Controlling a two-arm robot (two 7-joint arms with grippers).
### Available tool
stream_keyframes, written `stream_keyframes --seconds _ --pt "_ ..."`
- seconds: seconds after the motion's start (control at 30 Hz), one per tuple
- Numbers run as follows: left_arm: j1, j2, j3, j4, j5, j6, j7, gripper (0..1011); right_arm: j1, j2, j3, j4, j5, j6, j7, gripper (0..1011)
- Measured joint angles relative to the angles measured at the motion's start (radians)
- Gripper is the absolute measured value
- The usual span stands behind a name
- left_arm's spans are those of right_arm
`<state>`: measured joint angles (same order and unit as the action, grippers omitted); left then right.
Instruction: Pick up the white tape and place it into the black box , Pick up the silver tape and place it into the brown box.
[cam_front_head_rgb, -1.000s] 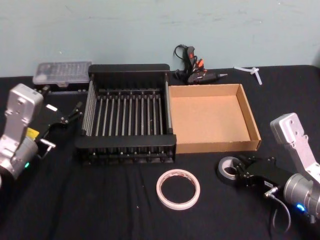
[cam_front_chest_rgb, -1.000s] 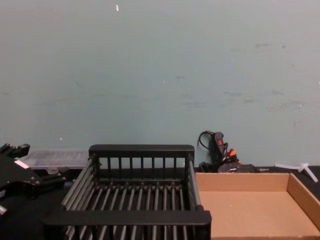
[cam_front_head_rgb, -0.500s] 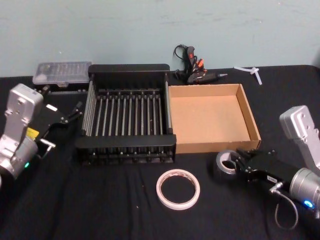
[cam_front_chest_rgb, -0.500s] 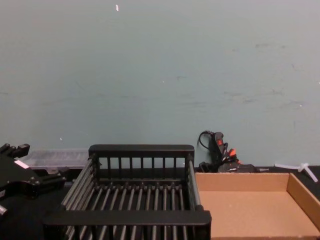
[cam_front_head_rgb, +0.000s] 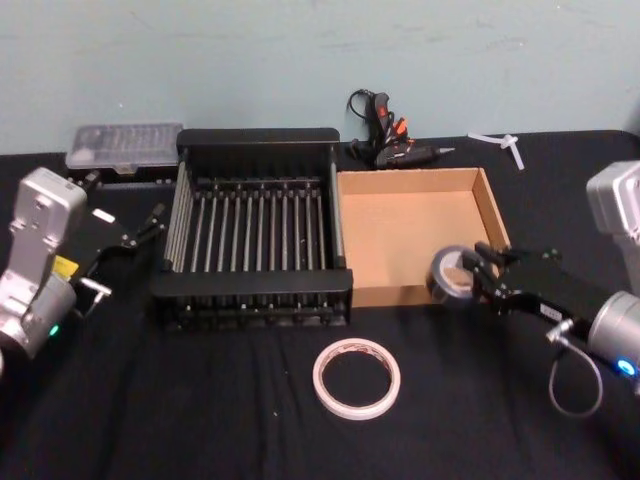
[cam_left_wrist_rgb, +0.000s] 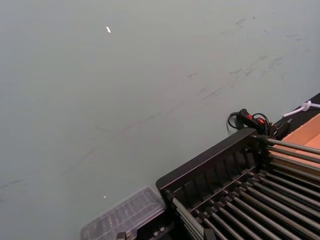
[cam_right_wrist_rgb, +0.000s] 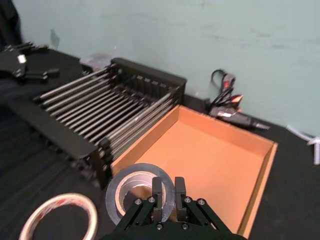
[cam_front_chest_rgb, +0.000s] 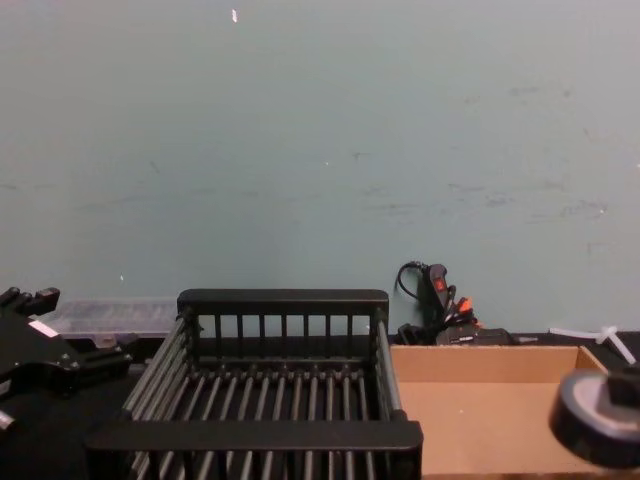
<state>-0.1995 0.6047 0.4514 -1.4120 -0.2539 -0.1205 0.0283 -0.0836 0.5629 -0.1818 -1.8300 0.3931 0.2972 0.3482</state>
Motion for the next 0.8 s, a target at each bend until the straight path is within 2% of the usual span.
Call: stream_keyframes --seconds 0.33,0.67,0.7,0.8 --pt "0.0 0.0 0.0 0.0 0.0 0.0 0.0 1001 0.096 -0.036 -0.02 0.053 -0.025 0.0 -0.05 151" --pt "0.0 0.0 0.0 0.0 0.0 0.0 0.0 1001 0.238 -0.093 -0.07 0.182 -0.082 0.004 -0.062 152" --pt "0.0 0.0 0.0 0.0 0.0 0.0 0.0 1001 0.238 -0.093 -0.07 0.182 -0.082 0.004 -0.062 152" --pt "0.0 0.0 0.0 0.0 0.0 0.0 0.0 1001 0.288 -0.119 -0.088 0.24 -0.105 0.008 -0.063 152"
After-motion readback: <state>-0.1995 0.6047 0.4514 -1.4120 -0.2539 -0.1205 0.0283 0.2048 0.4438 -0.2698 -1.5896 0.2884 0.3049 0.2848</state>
